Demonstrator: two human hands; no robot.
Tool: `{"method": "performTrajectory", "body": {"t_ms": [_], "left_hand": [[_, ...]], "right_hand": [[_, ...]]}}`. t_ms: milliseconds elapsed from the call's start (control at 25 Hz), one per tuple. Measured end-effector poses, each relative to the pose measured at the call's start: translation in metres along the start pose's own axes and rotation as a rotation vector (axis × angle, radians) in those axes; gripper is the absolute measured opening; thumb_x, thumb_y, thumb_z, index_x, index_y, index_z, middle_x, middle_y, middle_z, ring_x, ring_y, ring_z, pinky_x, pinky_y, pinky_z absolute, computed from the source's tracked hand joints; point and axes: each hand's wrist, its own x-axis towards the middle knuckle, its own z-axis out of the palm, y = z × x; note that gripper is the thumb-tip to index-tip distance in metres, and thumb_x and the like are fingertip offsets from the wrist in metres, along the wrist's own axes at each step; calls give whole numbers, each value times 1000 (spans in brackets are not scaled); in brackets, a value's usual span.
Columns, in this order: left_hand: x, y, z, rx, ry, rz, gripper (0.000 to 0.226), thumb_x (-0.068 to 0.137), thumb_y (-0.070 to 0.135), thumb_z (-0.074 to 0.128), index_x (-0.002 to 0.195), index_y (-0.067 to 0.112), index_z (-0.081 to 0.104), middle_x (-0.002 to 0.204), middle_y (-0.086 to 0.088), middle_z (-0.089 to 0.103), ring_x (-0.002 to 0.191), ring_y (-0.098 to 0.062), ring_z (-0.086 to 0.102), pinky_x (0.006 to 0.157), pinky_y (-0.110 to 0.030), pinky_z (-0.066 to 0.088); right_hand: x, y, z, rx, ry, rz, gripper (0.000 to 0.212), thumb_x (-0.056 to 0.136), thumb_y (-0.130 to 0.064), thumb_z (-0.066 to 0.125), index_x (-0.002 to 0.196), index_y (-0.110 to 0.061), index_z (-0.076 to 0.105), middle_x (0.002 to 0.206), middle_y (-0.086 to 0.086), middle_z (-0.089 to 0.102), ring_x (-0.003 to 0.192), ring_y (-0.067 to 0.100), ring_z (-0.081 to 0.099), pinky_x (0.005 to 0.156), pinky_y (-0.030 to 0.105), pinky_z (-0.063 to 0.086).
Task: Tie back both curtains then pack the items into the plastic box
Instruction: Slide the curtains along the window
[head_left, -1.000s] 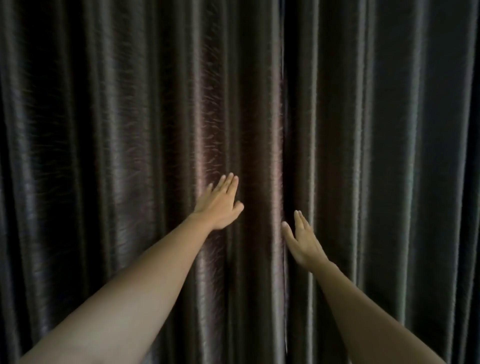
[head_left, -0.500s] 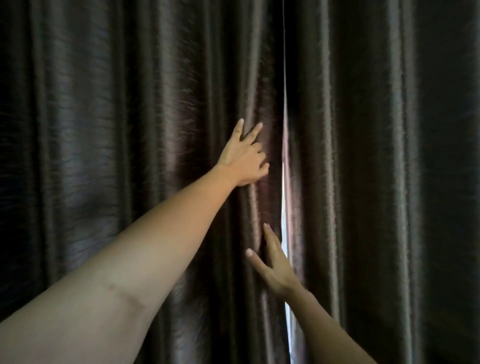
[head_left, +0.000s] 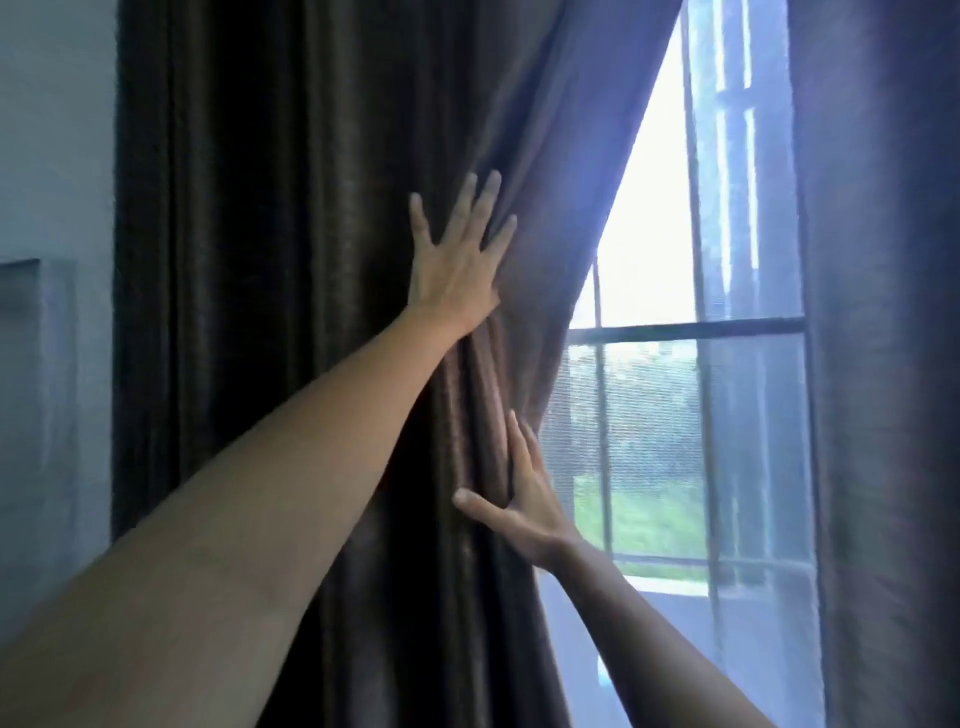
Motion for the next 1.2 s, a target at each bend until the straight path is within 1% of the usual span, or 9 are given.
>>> {"method": "performTrajectory", "body": {"t_ms": [120,320,480,600,800,880,1000,1080,1200], "left_hand": [[-14,-60,23,7,5,-87,84,83,48,60,150,29,12,157,-11,-17,145,-36,-12,106,-71,4],[-40,-166,62,-102,-12,-218,91,78,47,68,147,41,9,155,-13,-23,142,-43,-16,100,-77,5],[-65,-239,92,-441,-12,-572,123,67,43,79,145,41,-16,154,-17,-25,141,-47,-15,98,-79,7],[-82,-285,115,-724,-41,-774,130,65,39,82,145,36,-20,155,-17,-24,143,-45,-3,104,-74,13],[-105,-345,140,-845,-43,-866,125,68,42,77,146,31,-20,158,-17,-3,136,-43,31,106,-59,31],[-111,-357,145,-887,-82,-864,115,72,43,73,150,22,-9,152,-17,27,128,-38,44,102,-48,38],[-119,-381,152,-793,-94,-850,73,75,45,68,134,12,41,121,-12,58,108,-35,59,86,-41,49],[-126,-398,158,-737,-74,-829,46,78,45,64,108,11,58,101,-8,64,92,-30,63,75,-38,53],[-139,-422,167,-685,-55,-816,35,82,44,60,93,11,62,84,-3,61,76,-25,59,62,-32,43]], "right_hand": [[34,-25,46,-6,-12,-20,123,53,-78,62,144,-42,-13,157,-14,-12,145,5,-11,117,37,7],[90,-61,134,-58,-3,-34,129,46,-87,60,143,-44,-14,159,-7,7,146,14,11,116,48,23],[127,-93,206,-119,-25,-54,128,47,-84,60,144,-43,-12,158,-6,13,145,20,15,116,46,21],[148,-106,251,-129,-29,-77,127,48,-82,61,145,-42,-10,157,-8,15,142,24,18,114,45,22],[182,-130,311,-98,-54,-131,130,49,-85,60,147,-35,-8,157,-4,17,143,19,21,115,44,26],[193,-137,327,-99,-76,-125,131,48,-85,59,147,-35,-9,157,-1,18,142,22,23,115,45,27],[206,-146,349,-90,-108,-135,131,46,-87,59,146,-38,-10,157,0,18,142,22,23,114,47,27],[213,-152,365,-94,-127,-142,131,45,-89,59,145,-40,-11,156,1,21,141,22,25,113,49,29],[222,-162,388,-118,-161,-144,132,43,-91,55,144,-41,-13,156,3,21,141,25,26,113,50,29]]}}
